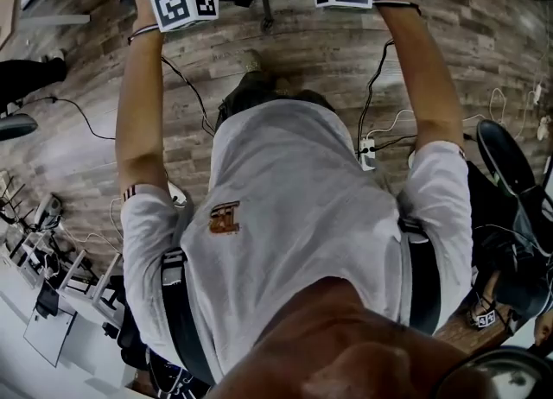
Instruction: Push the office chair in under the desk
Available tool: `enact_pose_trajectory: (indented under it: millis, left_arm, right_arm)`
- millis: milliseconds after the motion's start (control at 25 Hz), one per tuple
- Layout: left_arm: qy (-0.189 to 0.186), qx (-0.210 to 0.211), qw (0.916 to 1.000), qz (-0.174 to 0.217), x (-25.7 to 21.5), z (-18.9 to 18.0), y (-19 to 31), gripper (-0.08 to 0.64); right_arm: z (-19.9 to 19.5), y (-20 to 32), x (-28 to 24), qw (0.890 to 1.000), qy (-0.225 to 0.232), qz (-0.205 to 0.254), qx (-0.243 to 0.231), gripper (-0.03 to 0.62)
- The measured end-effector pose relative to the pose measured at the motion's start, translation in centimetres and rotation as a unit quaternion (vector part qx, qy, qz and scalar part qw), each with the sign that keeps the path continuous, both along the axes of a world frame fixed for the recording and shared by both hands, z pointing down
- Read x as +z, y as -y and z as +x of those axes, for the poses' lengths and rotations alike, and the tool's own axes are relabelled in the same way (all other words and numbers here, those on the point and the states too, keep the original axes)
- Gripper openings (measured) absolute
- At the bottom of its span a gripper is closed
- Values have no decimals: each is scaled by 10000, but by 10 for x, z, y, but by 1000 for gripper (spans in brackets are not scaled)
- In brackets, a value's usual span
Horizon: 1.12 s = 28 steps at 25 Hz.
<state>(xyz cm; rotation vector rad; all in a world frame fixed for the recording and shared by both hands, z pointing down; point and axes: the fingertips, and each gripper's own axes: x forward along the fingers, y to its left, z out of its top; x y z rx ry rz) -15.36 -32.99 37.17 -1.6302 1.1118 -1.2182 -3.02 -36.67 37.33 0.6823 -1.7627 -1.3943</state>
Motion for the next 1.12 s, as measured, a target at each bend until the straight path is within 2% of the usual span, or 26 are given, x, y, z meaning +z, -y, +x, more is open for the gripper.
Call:
enact_pose_trajectory:
  millis: [800,1120]
  left_arm:
    - [87,294,9995,-14,-3,-68,134,344]
    - [30,381,9993,-48,-2,-81,179,344]
  right_arm:
    - [-65,125,-2,9990,-22,-47,436,261]
    - [-79,171,-3,9980,-38,-126,622,261]
